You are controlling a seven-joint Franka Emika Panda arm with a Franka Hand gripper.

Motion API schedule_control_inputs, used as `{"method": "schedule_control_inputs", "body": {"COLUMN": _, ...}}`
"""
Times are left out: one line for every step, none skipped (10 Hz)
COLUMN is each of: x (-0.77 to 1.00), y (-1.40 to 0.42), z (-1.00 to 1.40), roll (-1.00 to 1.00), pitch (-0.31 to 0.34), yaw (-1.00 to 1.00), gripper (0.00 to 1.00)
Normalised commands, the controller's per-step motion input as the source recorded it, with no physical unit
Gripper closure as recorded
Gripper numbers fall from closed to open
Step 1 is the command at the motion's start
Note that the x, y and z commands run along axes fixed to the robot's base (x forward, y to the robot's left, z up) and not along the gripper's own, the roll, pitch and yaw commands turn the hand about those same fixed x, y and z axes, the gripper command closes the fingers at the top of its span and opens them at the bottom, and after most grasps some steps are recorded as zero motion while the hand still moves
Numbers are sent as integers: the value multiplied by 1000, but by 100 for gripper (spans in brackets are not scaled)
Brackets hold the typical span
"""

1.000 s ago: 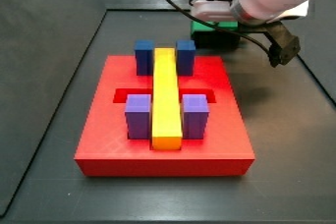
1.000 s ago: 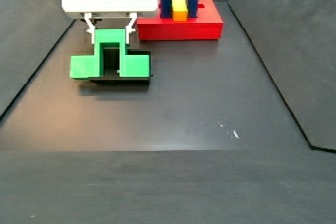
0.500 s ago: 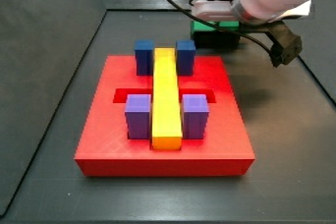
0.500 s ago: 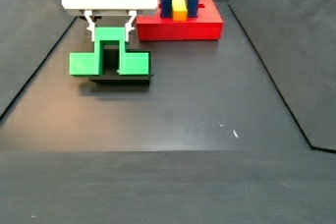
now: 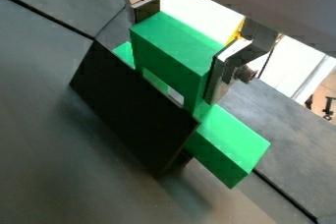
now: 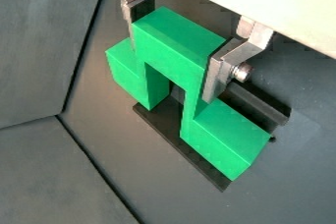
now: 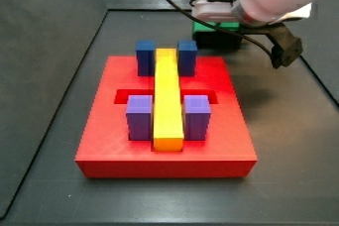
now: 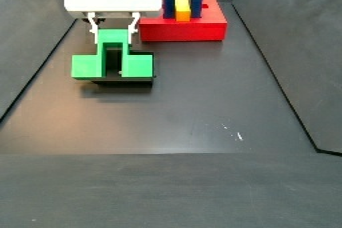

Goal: Pick up the green object. Move up. Place the green object on the fixture. Regrasp the green object. Move to above the board. Insert the green object.
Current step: Regrasp the green object, then move to above the board.

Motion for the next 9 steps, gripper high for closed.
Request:
{"method": "schedule_control_inputs", "body": {"x": 0, "y": 0, "z": 0, "roll": 0, "pitch": 0, "yaw": 0, "gripper": 100}}
{"method": "schedule_control_inputs", "body": {"x": 0, "y": 0, "z": 1400, "roll": 0, "pitch": 0, "yaw": 0, "gripper": 100}}
{"method": "schedule_control_inputs", "body": {"x": -14, "y": 26, "z": 1400, "roll": -45, "pitch": 45, "yaw": 41, "gripper": 100}}
{"method": "schedule_control_inputs", "body": {"x": -32, "y": 43, "z": 1400, "roll": -127, "pitch": 28, "yaw": 32, "gripper": 100}}
{"method": "schedule_control_inputs", "body": {"x": -42, "y": 43, "z": 1400, "roll": -75, "pitch": 4, "yaw": 43, "gripper": 100}}
{"method": "schedule_control_inputs", "body": {"x": -34, "y": 32, "z": 1400, "roll": -41, "pitch": 15, "yaw": 35, "gripper": 100}}
{"method": "schedule_control_inputs", "body": {"x": -25, "y": 28, "z": 1400, "roll": -21, "pitch": 17, "yaw": 21, "gripper": 100}}
{"method": "schedule_control_inputs", "body": {"x": -21, "y": 36, "z": 1400, "roll": -9, "pitch": 14, "yaw": 20, "gripper": 100}}
{"method": "schedule_control_inputs", "body": {"x": -7, "y": 6, "z": 839, "roll": -21, "pitch": 27, "yaw": 15, "gripper": 100}}
